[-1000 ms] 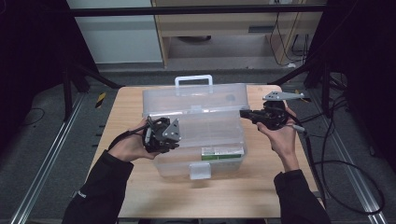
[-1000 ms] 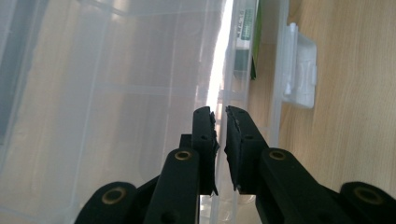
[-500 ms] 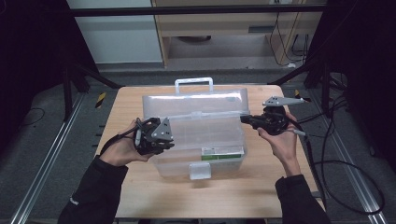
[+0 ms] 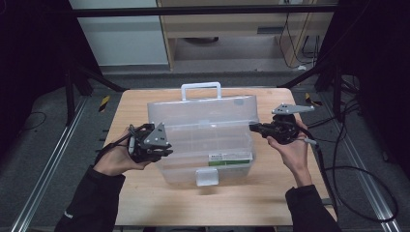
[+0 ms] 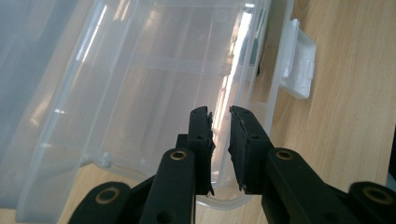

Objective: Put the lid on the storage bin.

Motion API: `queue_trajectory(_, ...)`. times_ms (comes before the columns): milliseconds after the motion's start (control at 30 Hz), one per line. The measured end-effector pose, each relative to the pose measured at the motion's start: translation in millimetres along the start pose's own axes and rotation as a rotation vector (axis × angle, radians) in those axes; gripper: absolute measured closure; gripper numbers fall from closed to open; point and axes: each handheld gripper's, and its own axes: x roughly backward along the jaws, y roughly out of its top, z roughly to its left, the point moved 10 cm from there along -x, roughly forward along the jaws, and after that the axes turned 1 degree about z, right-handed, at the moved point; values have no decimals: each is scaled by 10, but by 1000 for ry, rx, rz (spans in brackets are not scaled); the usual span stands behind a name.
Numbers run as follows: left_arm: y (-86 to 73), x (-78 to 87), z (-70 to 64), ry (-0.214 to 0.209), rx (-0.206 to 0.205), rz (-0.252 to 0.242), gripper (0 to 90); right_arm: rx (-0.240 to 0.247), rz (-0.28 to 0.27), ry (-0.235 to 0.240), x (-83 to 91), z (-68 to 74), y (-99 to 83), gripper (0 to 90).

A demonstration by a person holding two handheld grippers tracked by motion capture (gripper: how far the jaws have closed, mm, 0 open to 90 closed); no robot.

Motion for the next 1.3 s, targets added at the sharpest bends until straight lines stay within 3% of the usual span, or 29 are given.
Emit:
queue_trajectory(333, 33, 33, -8, -2, 67, -52, 686, 2, 1, 3, 2, -1, -12, 900)
queue_trajectory(533, -10, 111, 33, 16, 155, -94, 634, 0, 5, 2, 4, 5, -28, 900)
queue_trajectory(633, -61, 174, 91, 36, 202, -114, 627, -3, 7, 4, 6, 8, -37, 900)
queue_trajectory(1300, -545, 335, 330, 145, 372, -120, 562, -7, 19, -3, 4, 6, -123, 900)
